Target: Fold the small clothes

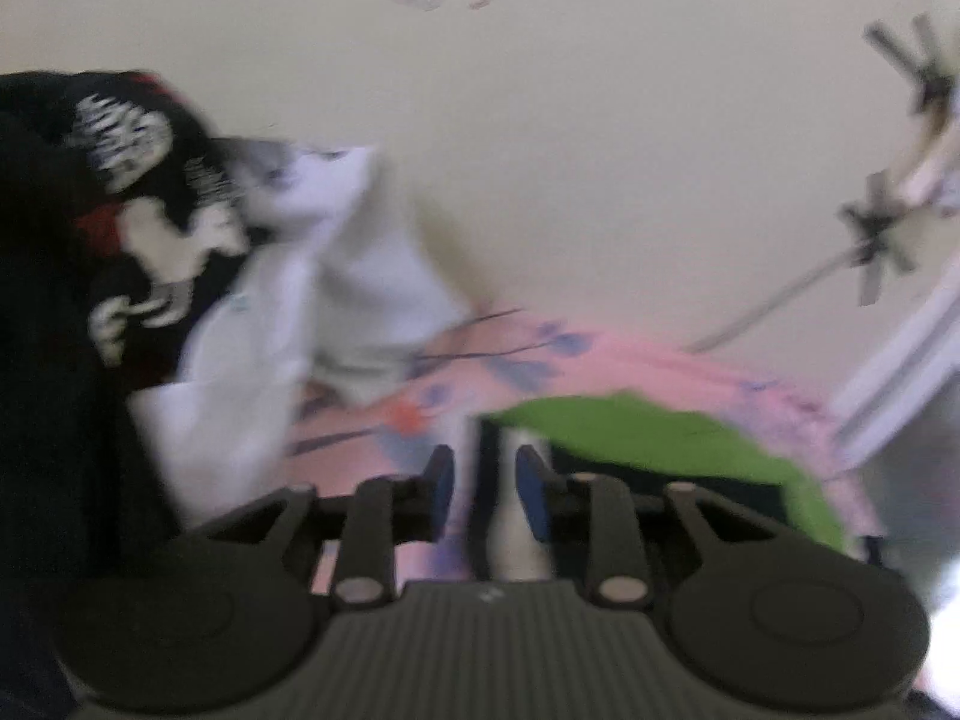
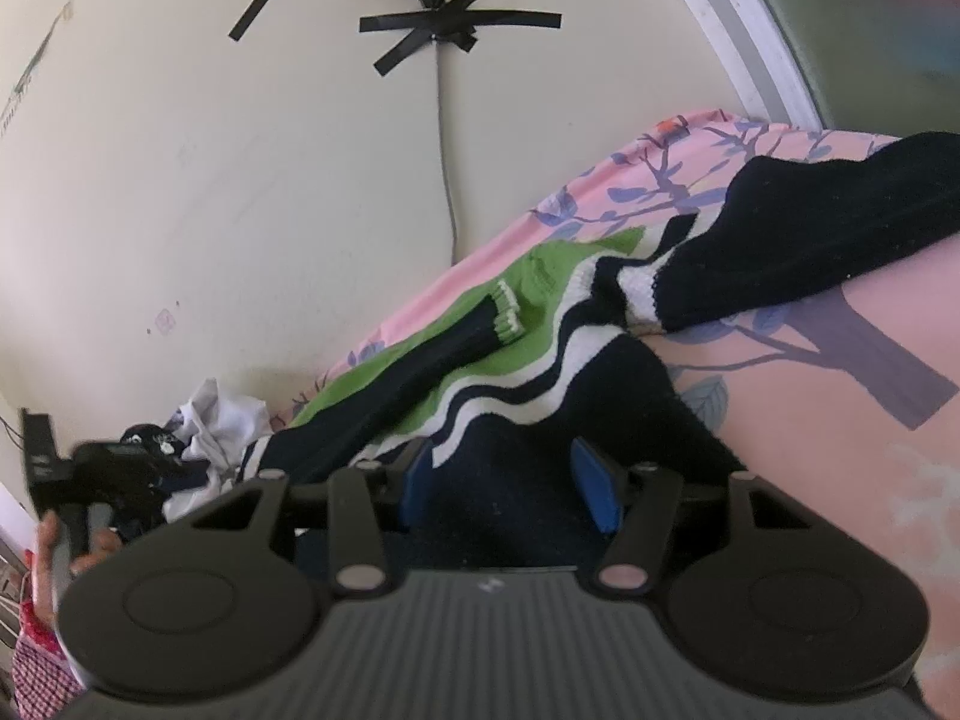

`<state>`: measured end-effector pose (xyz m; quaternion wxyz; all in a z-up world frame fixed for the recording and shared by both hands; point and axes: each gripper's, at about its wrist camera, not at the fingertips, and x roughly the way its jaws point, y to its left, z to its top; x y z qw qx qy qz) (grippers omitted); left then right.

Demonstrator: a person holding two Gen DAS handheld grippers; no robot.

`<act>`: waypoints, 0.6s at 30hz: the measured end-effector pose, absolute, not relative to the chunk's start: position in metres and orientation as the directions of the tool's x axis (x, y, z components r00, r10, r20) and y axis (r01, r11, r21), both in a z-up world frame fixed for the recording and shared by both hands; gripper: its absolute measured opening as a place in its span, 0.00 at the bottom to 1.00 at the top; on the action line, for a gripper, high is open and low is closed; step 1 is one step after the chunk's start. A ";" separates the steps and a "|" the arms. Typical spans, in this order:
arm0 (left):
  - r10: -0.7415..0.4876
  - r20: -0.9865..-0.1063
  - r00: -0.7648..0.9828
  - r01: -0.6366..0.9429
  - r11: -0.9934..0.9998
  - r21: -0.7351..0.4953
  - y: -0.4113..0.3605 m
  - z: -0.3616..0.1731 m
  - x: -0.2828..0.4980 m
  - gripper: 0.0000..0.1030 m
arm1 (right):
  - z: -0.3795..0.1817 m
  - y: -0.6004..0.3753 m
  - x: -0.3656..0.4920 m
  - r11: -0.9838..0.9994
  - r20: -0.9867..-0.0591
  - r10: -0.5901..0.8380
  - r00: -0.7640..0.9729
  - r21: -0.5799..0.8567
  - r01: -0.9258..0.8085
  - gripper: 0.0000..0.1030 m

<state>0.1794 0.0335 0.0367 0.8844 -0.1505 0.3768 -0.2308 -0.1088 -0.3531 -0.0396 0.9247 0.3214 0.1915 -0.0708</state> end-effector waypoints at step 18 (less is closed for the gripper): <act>-0.583 -0.670 0.459 0.421 0.807 -0.414 -0.025 -0.002 0.170 0.30 | -0.039 -0.350 -0.110 0.786 -0.402 -0.020 0.915 0.560 0.263 0.54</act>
